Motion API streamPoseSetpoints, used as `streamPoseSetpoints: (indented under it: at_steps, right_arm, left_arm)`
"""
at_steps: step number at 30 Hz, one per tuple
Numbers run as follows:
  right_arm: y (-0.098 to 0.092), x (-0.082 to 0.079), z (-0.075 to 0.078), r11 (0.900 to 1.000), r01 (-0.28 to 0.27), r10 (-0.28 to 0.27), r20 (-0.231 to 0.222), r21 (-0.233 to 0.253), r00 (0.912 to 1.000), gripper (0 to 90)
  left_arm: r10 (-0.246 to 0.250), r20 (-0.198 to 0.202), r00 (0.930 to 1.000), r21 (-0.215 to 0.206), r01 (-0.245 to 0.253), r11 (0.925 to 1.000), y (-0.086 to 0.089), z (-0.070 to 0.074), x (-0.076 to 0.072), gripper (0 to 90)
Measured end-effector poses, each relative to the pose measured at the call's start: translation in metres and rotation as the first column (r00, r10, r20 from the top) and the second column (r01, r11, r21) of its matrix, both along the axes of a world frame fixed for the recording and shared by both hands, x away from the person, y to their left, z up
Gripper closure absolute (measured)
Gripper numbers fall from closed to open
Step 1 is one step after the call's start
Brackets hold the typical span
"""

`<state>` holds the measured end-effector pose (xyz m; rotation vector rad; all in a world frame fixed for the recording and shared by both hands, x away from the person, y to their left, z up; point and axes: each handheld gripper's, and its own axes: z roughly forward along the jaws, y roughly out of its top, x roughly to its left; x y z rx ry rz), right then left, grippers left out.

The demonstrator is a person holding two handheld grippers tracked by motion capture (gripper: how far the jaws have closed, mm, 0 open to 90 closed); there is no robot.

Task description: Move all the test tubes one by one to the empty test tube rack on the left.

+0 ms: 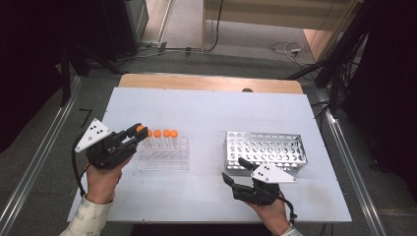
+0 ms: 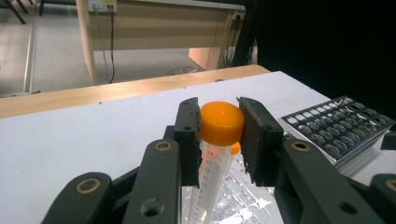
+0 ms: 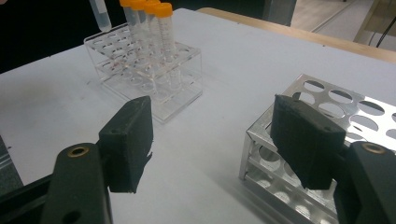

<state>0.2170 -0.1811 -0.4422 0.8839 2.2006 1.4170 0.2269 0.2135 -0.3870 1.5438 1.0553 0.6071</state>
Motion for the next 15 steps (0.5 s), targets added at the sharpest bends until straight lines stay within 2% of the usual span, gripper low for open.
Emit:
streamPoseSetpoints:
  at_steps: [15]
  right_arm:
    - [-0.0001,0.0009,-0.0007,1.0,0.004,-0.004,-0.002,-0.001,1.0,28.8]
  left_arm:
    - [0.024,-0.002,0.9997,0.003,-0.024,0.9997,0.0032,-0.0014,0.0032,69.4]
